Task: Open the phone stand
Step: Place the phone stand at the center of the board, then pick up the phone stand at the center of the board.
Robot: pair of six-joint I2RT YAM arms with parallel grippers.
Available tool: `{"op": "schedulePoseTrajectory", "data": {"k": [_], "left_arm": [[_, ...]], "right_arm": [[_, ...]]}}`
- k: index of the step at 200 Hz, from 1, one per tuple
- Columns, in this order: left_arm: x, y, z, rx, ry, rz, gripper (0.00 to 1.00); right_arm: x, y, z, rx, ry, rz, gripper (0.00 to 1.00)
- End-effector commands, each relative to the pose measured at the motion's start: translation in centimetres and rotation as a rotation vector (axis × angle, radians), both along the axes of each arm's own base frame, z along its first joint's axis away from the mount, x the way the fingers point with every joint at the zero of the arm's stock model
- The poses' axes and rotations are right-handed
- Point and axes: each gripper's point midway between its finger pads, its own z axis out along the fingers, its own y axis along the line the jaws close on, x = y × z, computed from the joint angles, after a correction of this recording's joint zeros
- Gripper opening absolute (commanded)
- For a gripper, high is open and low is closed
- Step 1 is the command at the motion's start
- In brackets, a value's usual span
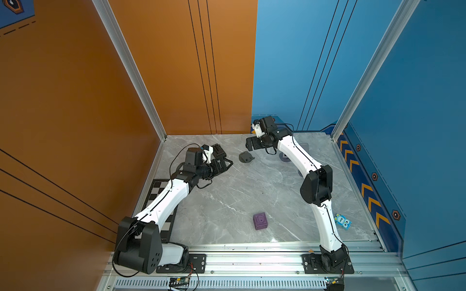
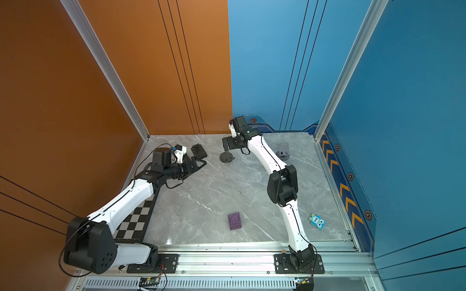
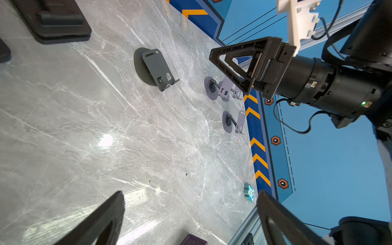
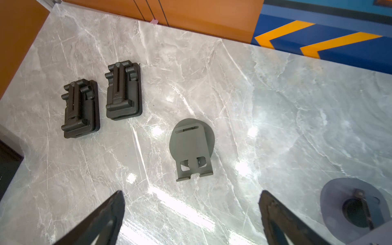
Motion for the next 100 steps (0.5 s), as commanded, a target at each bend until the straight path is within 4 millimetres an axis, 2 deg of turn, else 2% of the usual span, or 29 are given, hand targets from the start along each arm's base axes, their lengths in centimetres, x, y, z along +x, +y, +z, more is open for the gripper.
{"op": "schedulePoseTrajectory", "data": {"k": [1,50,100], "left_arm": [[-1.5,1.3,-0.6,0.029,0.015,0.021,0.98],[-3.8,2.4,-1.0,0.035,0.043,0.039,0.98],[-4.7,2.9,-1.1,0.031,0.053,0.044,0.98]], "right_arm": [[-1.4,0.5,-4.5,-0.067,0.095,0.051,1.0],[-2.2,1.7,-8.7,-0.136,0.139,0.088,1.0],[-2.0,1.6,-11.1,-0.184,0.155,0.091,0.98]]}}
